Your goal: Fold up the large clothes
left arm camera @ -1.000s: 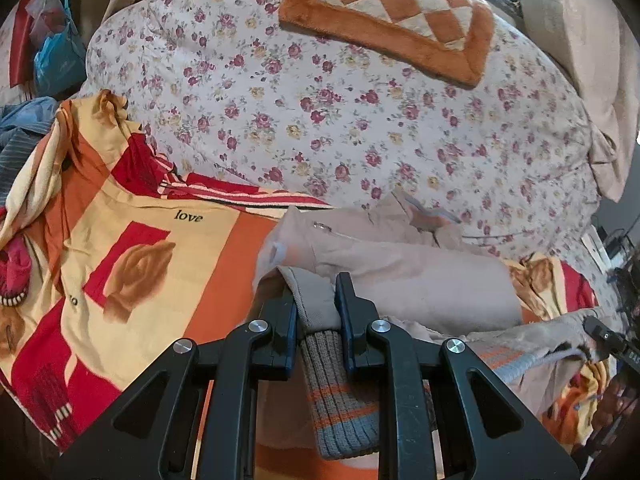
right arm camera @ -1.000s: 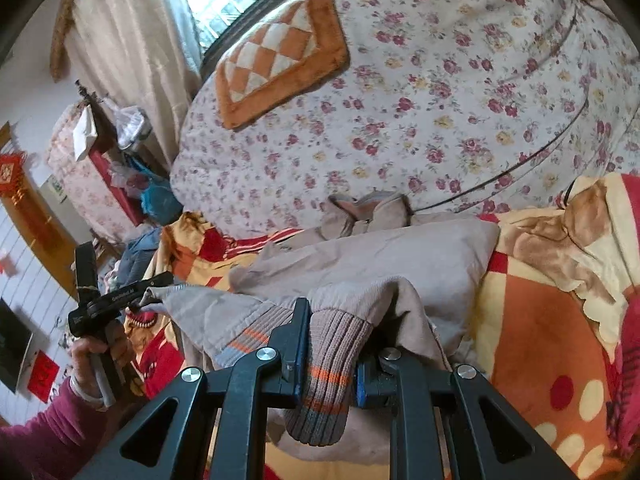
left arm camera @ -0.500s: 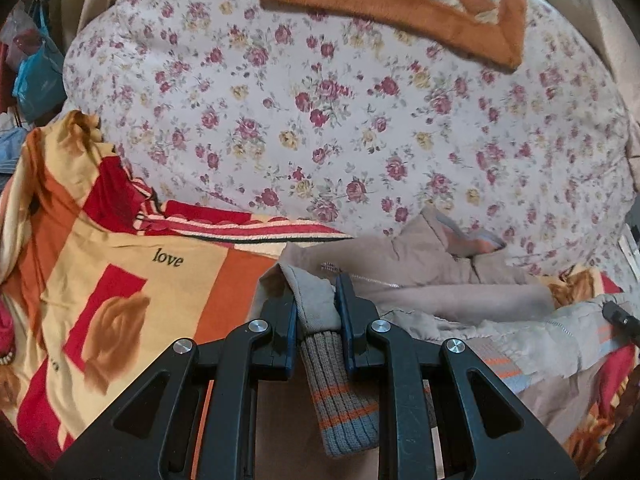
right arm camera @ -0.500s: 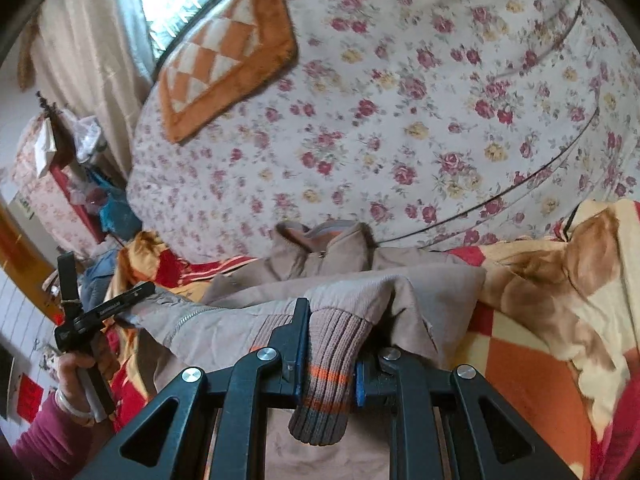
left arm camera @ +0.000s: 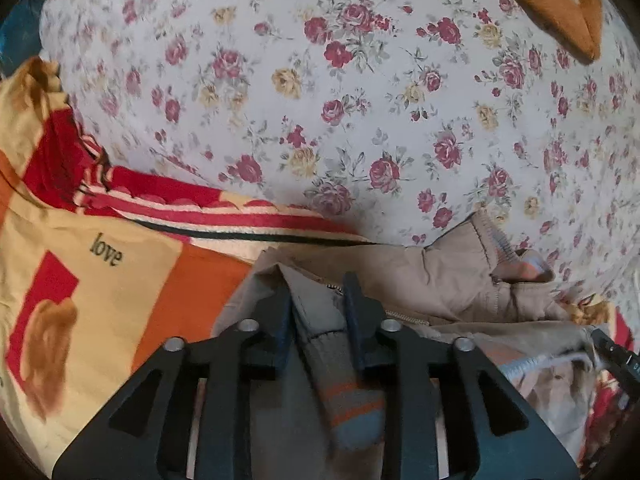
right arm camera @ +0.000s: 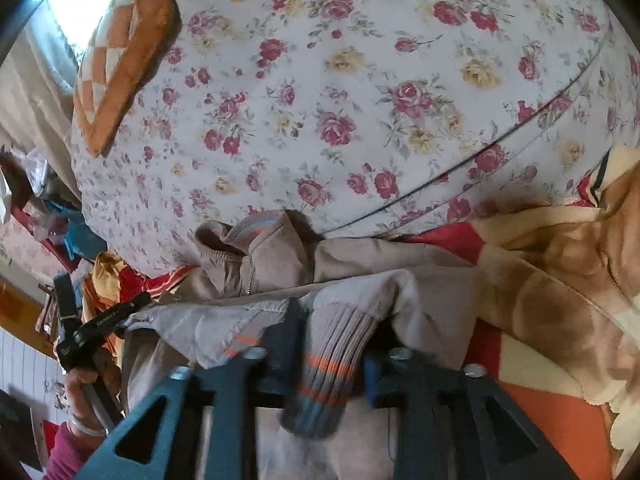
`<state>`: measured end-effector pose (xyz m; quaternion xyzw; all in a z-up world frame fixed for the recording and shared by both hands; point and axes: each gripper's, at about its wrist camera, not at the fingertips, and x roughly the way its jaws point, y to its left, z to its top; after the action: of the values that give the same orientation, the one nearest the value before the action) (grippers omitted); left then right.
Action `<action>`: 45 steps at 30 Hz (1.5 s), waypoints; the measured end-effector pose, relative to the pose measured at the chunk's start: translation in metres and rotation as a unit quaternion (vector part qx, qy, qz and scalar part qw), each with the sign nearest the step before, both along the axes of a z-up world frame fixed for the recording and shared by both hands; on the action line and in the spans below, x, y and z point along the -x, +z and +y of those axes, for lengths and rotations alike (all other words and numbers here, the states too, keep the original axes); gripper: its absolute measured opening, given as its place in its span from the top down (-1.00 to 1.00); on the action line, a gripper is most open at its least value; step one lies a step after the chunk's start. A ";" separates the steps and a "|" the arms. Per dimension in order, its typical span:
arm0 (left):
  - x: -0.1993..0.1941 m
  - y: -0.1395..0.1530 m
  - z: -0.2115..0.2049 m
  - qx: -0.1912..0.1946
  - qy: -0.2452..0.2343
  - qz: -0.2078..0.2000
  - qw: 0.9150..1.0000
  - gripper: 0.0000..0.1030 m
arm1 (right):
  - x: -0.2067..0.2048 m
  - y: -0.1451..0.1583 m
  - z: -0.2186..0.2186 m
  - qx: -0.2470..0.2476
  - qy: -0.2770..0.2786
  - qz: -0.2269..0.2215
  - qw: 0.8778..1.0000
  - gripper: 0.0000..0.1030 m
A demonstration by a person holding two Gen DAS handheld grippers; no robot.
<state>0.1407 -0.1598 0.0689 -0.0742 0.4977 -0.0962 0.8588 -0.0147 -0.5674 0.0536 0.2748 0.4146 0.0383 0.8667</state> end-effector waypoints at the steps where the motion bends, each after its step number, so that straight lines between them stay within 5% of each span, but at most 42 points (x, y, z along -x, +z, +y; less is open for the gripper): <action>1: 0.001 0.003 0.003 0.005 0.002 -0.003 1.000 0.15 | 0.004 0.005 -0.001 0.004 -0.005 -0.009 1.000 0.03; 2: 0.002 0.008 0.008 0.007 0.009 -0.011 1.000 -0.14 | 0.011 0.013 -0.004 0.011 -0.016 -0.018 1.000 -0.02; 4: 0.010 0.023 0.020 0.019 0.022 -0.029 0.999 -0.26 | 0.022 0.026 -0.007 0.021 -0.028 -0.025 0.999 -0.05; 10: 0.049 0.041 0.030 0.020 -0.002 -0.040 0.999 -0.26 | 0.031 0.039 0.050 0.053 0.072 -0.026 0.996 -0.05; 14: 0.075 0.024 0.026 -0.020 -0.014 -0.019 1.000 -0.26 | 0.005 0.030 0.104 0.146 0.104 -0.020 0.984 -0.05; 18: 0.085 0.012 0.021 -0.046 -0.027 -0.013 0.999 -0.26 | -0.036 0.012 0.133 0.177 0.135 0.018 0.975 -0.22; 25: 0.055 0.017 -0.013 -0.071 -0.048 -0.020 0.996 -0.26 | -0.052 -0.016 0.128 0.199 0.083 0.073 0.974 -0.23; 30: 0.026 -0.022 -0.043 -0.117 -0.035 0.014 0.992 -0.26 | -0.058 -0.041 0.124 0.204 0.081 0.084 0.972 -0.26; 32: 0.020 -0.037 -0.047 -0.144 -0.023 0.018 0.989 -0.26 | -0.060 -0.046 0.126 0.223 0.084 0.074 0.968 0.47; 34: 0.018 -0.040 -0.044 -0.140 -0.012 0.010 0.990 -0.26 | -0.062 -0.042 0.126 0.233 0.080 0.059 0.967 1.00; 39: 0.012 -0.027 -0.028 -0.132 0.019 -0.023 0.991 -0.26 | -0.076 -0.020 0.109 0.228 0.037 0.014 0.973 1.00; 42: 0.006 -0.042 -0.018 -0.123 0.021 0.015 0.992 -0.26 | -0.080 -0.029 0.093 0.149 0.029 0.034 0.988 1.00; 45: 0.012 -0.050 -0.008 -0.112 0.018 0.018 0.993 -0.26 | -0.066 -0.020 0.100 0.116 0.072 0.017 0.990 0.92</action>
<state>0.1287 -0.1679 0.0188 0.0117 0.5189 -0.0227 0.8544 0.0515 -0.4676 0.0341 0.1421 0.4496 0.0475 0.8806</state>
